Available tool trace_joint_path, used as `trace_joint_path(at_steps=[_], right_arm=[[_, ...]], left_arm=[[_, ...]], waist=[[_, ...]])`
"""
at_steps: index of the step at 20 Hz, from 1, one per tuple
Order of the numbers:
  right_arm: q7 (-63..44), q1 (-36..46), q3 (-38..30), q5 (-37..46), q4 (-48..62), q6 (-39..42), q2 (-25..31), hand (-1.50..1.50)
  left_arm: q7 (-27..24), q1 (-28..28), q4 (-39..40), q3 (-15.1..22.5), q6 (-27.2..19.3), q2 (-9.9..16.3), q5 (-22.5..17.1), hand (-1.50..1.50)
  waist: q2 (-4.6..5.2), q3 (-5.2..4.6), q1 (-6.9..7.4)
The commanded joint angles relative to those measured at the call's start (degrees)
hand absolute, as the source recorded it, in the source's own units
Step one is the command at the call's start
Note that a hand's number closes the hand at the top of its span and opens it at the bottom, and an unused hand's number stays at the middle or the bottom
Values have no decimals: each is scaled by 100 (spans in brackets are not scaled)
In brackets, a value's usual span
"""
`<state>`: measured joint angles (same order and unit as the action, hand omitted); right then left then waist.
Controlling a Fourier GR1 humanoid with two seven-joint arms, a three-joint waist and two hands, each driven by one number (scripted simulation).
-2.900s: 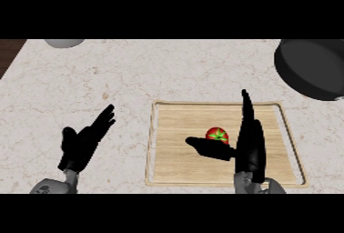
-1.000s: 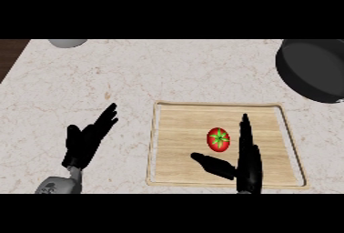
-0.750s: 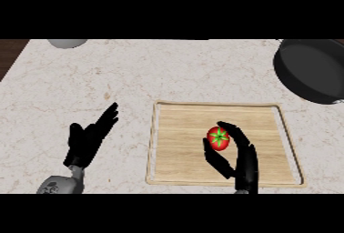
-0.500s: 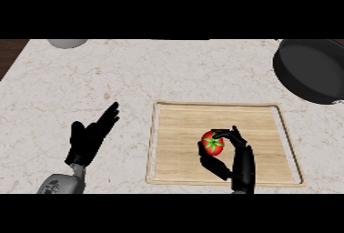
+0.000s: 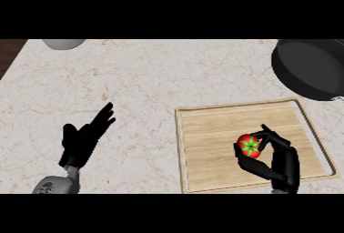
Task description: Pick the tomato from the tray and place it in the pot
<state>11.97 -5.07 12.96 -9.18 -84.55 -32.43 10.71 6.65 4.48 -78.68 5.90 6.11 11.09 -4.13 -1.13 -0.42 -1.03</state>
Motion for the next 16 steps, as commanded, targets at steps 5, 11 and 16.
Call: trace_joint_path(at_steps=[5, 11, 16], right_arm=[[807, -473, -2450, -1173, 1145, 1820, 2349, 150], [1660, 68, -3367, -1443, 3076, 3077, 3339, 150], [1905, 642, -3310, -800, 3821, 2773, 3727, 150]], left_arm=[[-149, -299, -22, -17, 31, 61, 28, 0], [198, 89, 2, 122, -117, -165, 134, 0], [277, 90, -58, 145, -40, -241, 127, 0]], waist=[[129, 75, -63], [138, 60, 117], [126, 48, 146]])
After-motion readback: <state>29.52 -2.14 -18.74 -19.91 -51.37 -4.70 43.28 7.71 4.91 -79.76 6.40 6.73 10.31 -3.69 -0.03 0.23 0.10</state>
